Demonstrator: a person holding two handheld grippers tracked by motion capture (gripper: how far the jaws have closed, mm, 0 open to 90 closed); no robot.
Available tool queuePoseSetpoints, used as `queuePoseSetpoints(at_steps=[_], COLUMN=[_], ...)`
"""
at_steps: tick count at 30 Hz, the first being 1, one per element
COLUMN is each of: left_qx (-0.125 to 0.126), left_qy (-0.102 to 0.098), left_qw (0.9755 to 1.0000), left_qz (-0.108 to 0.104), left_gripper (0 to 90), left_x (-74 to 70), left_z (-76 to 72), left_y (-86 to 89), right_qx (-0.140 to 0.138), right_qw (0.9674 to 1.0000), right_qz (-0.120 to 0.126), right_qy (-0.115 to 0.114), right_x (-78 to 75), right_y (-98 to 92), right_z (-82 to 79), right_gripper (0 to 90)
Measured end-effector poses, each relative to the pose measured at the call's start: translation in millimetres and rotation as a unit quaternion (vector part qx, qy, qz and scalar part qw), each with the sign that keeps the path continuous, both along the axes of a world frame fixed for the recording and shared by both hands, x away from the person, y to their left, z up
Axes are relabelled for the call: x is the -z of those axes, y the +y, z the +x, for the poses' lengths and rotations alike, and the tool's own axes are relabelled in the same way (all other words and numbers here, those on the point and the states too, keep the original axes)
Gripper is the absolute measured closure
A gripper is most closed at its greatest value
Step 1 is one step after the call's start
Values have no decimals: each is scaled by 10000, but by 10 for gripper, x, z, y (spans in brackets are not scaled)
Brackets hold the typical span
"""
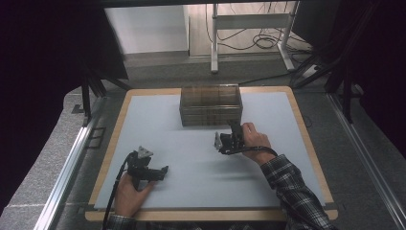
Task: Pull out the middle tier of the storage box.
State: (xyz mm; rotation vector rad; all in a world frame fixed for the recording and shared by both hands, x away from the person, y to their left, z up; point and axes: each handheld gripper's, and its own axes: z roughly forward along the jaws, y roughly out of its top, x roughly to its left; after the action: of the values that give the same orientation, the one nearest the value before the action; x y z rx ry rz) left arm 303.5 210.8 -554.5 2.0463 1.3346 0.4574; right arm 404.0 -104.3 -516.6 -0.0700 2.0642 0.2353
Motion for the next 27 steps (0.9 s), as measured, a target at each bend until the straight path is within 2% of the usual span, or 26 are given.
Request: queuePoseSetpoints(at_steps=[7, 8, 11, 14, 16, 19, 23, 24, 27], left_qx=[1, 0, 0, -1, 0, 1, 1, 1, 1], left_qy=[0, -1, -1, -1, -1, 0, -1, -1, -1], left_qw=[10000, 10000, 10000, 10000, 10000, 10000, 10000, 10000, 10000], left_qz=[0, 0, -1, -1, 0, -1, 0, 0, 0], left_gripper=[0, 0, 0, 0, 0, 0, 0, 0, 0], left_x=[0, 0, 0, 0, 0, 0, 0, 0, 0], left_z=[0, 0, 0, 0, 0, 0, 0, 0, 0], left_y=[0, 0, 0, 0, 0, 0, 0, 0, 0], right_qx=[-22, -74, -69, -86, -113, -178, -234, -199, -239], right_qw=[10000, 9998, 9998, 9996, 9997, 9992, 9990, 9987, 9983], right_qz=[-59, -135, -113, -196, -140, -291, -280, -364, -402], right_qy=[-71, -84, -121, -167, -143, -222, -261, -286, -351], right_x=[19, 11, 23, 22, 33, 31, 53, 50, 69], right_y=[57, 64, 98, 133, 155, 191, 243, 255, 300], right_z=[23, 36, 41, 48, 57, 63, 76, 71, 95], right_gripper=[379, 381, 387, 415, 431, 459, 480, 484, 497])
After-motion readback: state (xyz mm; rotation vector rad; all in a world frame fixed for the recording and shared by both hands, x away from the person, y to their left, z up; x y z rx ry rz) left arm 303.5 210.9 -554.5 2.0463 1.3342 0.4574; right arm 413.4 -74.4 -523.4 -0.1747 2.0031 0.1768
